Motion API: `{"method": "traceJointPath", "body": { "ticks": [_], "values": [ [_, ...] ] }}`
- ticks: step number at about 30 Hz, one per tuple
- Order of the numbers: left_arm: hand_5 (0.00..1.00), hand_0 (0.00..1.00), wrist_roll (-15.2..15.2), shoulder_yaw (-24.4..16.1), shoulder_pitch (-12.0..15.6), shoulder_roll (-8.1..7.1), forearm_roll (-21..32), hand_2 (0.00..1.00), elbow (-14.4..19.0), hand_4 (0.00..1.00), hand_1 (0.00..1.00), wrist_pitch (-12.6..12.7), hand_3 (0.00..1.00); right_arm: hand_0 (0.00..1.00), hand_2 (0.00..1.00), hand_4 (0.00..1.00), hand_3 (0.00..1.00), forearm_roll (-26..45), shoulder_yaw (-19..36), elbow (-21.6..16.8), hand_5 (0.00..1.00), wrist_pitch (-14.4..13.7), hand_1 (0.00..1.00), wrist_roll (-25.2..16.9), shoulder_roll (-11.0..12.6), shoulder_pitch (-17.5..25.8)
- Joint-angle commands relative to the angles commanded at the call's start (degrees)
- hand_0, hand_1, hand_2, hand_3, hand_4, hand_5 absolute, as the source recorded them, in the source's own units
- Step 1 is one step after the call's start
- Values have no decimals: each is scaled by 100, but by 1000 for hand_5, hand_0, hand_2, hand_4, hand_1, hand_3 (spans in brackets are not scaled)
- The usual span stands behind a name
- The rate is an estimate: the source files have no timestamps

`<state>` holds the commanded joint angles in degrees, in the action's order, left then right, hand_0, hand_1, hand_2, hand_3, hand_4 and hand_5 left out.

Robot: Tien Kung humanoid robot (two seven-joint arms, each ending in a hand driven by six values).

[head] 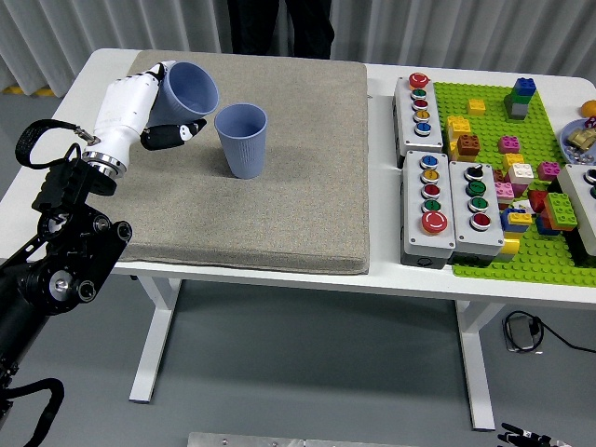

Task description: Pick cup pour cup place

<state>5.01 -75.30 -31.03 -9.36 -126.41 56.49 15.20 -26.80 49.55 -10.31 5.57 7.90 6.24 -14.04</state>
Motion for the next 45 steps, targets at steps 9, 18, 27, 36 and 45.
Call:
{"method": "traceJointPath", "body": {
  "ticks": [9, 18, 27, 36, 45],
  "values": [
    [99, 512, -223, 225, -44, -73, -359, 626, 199, 654, 556, 136, 841, 660, 659, 488, 632, 7, 13, 0, 127, -6, 646, 0, 7, -19],
    [106, 511, -418, 528, -89, -204, -359, 625, 239, 659, 555, 196, 840, 660, 659, 489, 632, 15, 13, 0, 129, -14, 645, -3, 10, -21],
    [107, 513, -444, 644, -120, -276, -359, 625, 251, 659, 556, 205, 839, 660, 660, 489, 634, -147, 200, 0, 130, -37, 647, 42, -25, -34],
    [106, 513, -424, 655, -110, -288, -359, 624, 262, 660, 556, 209, 838, 658, 667, 482, 644, -40, 157, 0, 141, -143, 653, 99, -61, 22],
    [105, 519, -436, 712, -106, -297, -359, 624, 253, 657, 557, 216, 837, 658, 677, 479, 648, -28, 174, 0, 141, -215, 656, 157, -87, 80]
  ]
}}
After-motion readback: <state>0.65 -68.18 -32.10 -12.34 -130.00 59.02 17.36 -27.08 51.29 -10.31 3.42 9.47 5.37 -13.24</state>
